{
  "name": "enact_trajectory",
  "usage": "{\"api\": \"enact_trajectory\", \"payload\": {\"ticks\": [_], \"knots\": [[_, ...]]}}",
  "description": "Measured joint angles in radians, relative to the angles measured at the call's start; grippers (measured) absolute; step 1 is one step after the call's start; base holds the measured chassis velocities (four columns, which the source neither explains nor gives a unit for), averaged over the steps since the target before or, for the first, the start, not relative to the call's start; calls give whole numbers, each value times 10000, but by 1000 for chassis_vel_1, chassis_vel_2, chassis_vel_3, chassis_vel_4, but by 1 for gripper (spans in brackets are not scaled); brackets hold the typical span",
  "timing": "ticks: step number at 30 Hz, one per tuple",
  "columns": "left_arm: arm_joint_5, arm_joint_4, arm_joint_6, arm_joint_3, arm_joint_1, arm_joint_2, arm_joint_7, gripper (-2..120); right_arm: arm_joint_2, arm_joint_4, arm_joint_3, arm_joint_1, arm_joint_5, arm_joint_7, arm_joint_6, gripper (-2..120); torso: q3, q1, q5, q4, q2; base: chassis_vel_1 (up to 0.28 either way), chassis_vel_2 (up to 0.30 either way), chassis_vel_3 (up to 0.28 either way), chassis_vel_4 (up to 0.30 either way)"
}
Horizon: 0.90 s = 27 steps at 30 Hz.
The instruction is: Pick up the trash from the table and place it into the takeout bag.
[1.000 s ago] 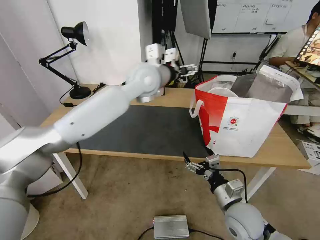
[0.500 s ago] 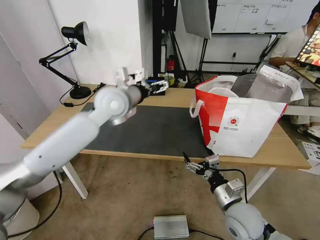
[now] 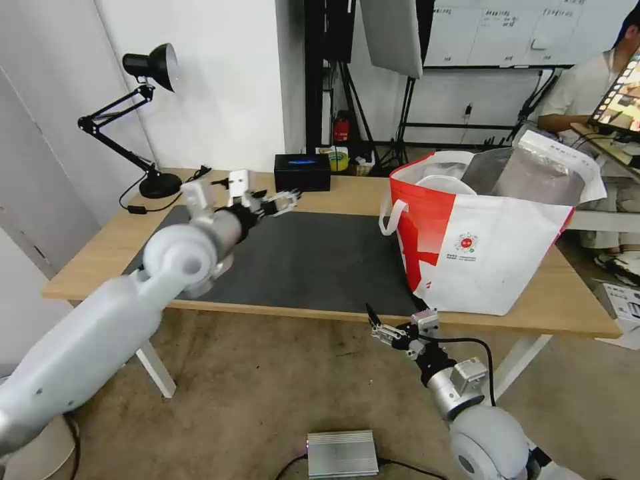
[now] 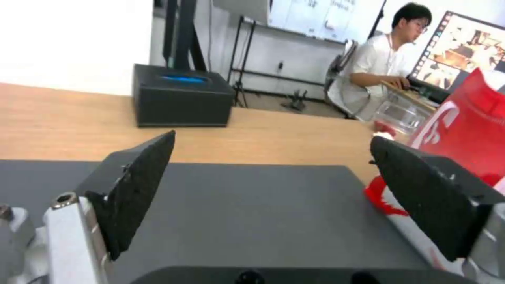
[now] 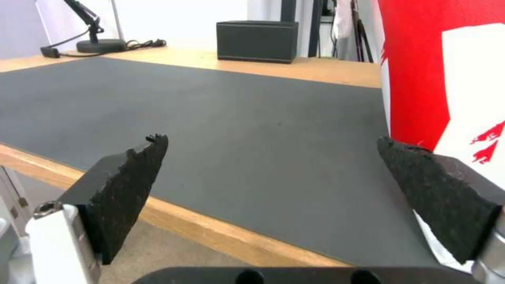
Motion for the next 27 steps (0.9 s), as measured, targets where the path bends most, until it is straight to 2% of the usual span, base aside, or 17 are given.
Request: {"api": "enact_trajectory", "payload": {"ticks": [2, 4, 6, 8, 10, 12, 14, 16, 18, 21, 22, 24, 26, 27], "knots": [[193, -44, -134, -165, 257, 62, 159, 100, -1, 0, 0, 0, 0, 0, 0, 100, 0, 0, -1, 0, 0, 0, 0, 0, 0], [980, -182, -897, -835, 1414, 301, 855, 100, -1, 0, 0, 0, 0, 0, 0, 100, 0, -1, 1, 2, 0, 0, 0, 0, 0], [1088, -212, -1029, -969, 1660, 333, 960, 100, 0, 0, 0, 0, 0, 0, -1, 100, -1, 0, 0, 0, 0, 0, 0, 0, 0], [1609, -281, -1541, -1580, 2659, 340, 1366, 100, -1, 0, 1, 1, -1, 0, 0, 100, 0, 0, 2, -1, 0, 0, 0, 0, 0], [1887, -281, -1743, -1765, 2959, 302, 1494, 100, -1, 0, 0, 0, 0, 0, 0, 100, 0, 0, 0, 0, 0, 0, 0, 0, 0], [2926, -197, -2624, -2315, 3872, 82, 1744, 100, 0, 0, 0, 0, 0, 0, 0, 100, 0, -1, 0, 0, 0, 0, 0, 0, 0], [3045, -185, -2742, -2395, 4010, 44, 1771, 100, -1, 0, 1, 0, 0, 0, 0, 100, 0, 0, 0, -1, 0, 0, 0, 0, 0], [3675, -176, -3330, -3086, 4965, -282, 2062, 100, -1, 0, 1, 0, 0, 1, 0, 100, 0, 0, 0, 1, 0, 0, 0, 0, 0], [3790, -176, -3432, -3215, 5125, -353, 2127, 100, 0, 0, 1, 0, 0, 0, 0, 100, 0, 0, 1, 0, 0, 0, 0, 0, 0], [4380, -14, -4237, -3705, 5857, -761, 2503, 100, -1, 0, 1, 0, 0, 1, 0, 100, 0, 1, 1, -1, 1, 0, 0, 0, 0], [4380, -14, -4237, -3705, 5857, -761, 2503, 100, -1, 0, 1, 0, 0, 1, 0, 100, 0, 1, 1, -1, 1, 0, 0, 0, 0], [4478, 108, -4765, -3945, 6237, -1006, 2742, 100, -1, 0, 1, 0, 0, 1, 0, 100, 0, 1, 1, -1, 0, 0, 0, 0, 0], [4517, 132, -4868, -4018, 6337, -1075, 2778, 100, -1, 0, 1, 0, 0, 0, 0, 100, 0, 0, 2, -1, 0, 0, 0, 0, 0], [4764, 213, -5146, -4177, 6556, -1230, 2789, 100, 0, 0, 0, 0, 0, 0, 0, 100, 0, 1, 2, -2, 1, 0, 0, 0, 0]]}}
